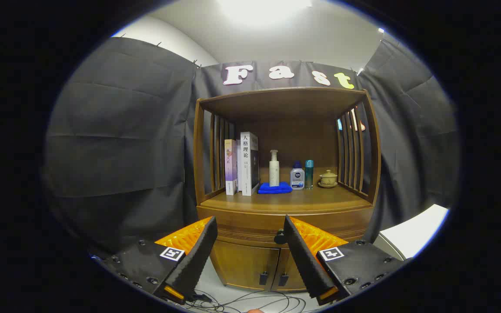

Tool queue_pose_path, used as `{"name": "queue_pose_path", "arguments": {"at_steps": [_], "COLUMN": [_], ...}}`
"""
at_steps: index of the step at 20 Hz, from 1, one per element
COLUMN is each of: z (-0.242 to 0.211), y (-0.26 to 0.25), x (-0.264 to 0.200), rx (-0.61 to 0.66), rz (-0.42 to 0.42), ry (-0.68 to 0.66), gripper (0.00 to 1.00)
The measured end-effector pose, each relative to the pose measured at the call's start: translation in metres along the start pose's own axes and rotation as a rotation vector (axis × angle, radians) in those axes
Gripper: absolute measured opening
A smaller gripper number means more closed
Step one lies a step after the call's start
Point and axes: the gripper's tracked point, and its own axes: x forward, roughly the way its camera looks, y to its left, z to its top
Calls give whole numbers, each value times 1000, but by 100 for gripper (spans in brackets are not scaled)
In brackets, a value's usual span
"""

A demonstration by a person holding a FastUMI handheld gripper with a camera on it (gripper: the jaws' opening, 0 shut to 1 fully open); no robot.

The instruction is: Pull open the drawer, take out the items inside it, and place them on the countertop above the cabinet.

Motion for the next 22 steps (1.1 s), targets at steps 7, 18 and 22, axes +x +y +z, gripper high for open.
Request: {"name": "queue_pose_path", "arguments": {"at_steps": [7,18,22], "z": [1,2,-4], "y": [-12,-28,-28], "x": [2,5,11], "rx": [-32,-20,14], "rz": [-32,-90,-93], "ry": [-8,-33,-28], "gripper": [96,96,96]}}
